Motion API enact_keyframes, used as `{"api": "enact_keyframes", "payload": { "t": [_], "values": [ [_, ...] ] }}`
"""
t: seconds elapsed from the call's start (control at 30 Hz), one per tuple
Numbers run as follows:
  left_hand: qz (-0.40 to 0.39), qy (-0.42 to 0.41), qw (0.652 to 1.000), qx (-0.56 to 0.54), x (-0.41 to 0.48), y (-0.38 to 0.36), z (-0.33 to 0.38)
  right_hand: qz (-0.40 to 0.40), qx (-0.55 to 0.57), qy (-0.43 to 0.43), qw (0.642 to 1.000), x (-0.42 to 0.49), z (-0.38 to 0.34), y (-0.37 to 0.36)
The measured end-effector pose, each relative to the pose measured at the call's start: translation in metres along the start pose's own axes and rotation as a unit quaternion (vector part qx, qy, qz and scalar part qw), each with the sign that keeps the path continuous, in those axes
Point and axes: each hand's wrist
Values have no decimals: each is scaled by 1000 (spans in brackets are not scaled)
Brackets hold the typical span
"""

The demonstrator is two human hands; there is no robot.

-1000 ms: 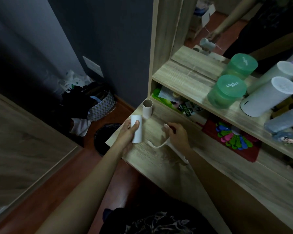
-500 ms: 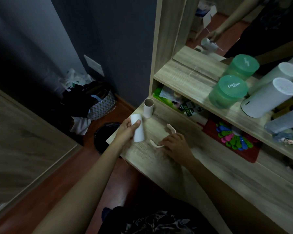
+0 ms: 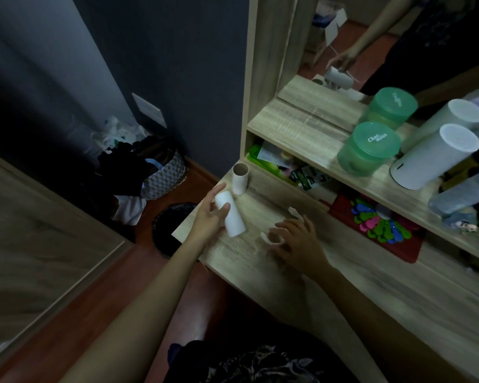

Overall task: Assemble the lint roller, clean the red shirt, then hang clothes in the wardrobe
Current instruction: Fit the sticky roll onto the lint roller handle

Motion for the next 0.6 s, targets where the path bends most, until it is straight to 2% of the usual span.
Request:
{"api": "enact_keyframes", "payload": {
  "t": [0.17, 0.23, 0.3, 0.33, 0.43, 0.6],
  "values": [
    [5, -13, 1000, 3, 1, 0, 4, 90, 123, -20, 988, 22, -53, 2],
    [23, 1, 999, -37, 1, -2, 9, 61, 223, -102, 968, 28, -72, 5],
    [42, 19, 995, -84, 1, -5, 12, 2, 340, -192, 921, 32, -85, 8],
    [49, 24, 994, -100, 2, -6, 13, -19, 369, -211, 905, 34, -89, 9],
    [73, 32, 988, -134, 1, -8, 16, -42, 406, -232, 883, 39, -94, 10],
    [100, 21, 990, -102, 1, -3, 18, -37, 399, -210, 892, 44, -89, 11]
  ]
}}
Point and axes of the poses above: each hand's wrist, its own x-axis towards the middle knuckle, its own y-axis out of the back of the hand, z = x × y, and after that the axes turned 10 degrees about -y, right-handed
